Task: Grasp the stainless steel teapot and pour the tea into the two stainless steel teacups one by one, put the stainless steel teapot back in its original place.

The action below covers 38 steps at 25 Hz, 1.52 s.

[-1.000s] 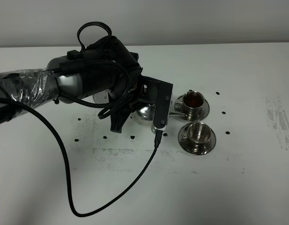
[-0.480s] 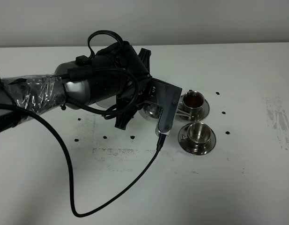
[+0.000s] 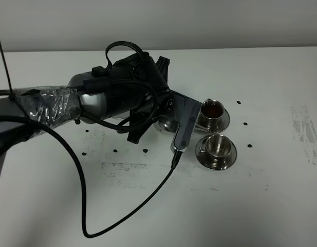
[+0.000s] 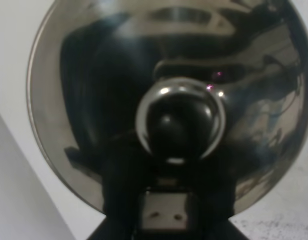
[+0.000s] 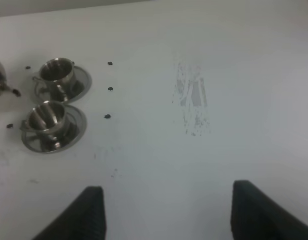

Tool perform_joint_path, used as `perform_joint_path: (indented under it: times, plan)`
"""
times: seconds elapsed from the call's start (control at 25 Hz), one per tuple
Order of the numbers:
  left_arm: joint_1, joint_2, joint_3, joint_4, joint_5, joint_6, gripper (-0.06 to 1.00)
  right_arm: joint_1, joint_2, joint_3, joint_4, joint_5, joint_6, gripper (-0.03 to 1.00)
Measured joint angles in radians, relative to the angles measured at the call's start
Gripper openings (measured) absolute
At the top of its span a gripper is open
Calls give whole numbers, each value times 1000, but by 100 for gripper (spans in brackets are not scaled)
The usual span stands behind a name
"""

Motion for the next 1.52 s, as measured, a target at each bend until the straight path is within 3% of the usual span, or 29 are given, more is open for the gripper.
perform_joint_path:
  times: [0.76,1.52]
  plan:
    - [-41,33,0,131,-14,-57,19,0,0,0,0,0,0,52]
    - [-66,33,0,198,-11,-64,19,0,0,0,0,0,0,52]
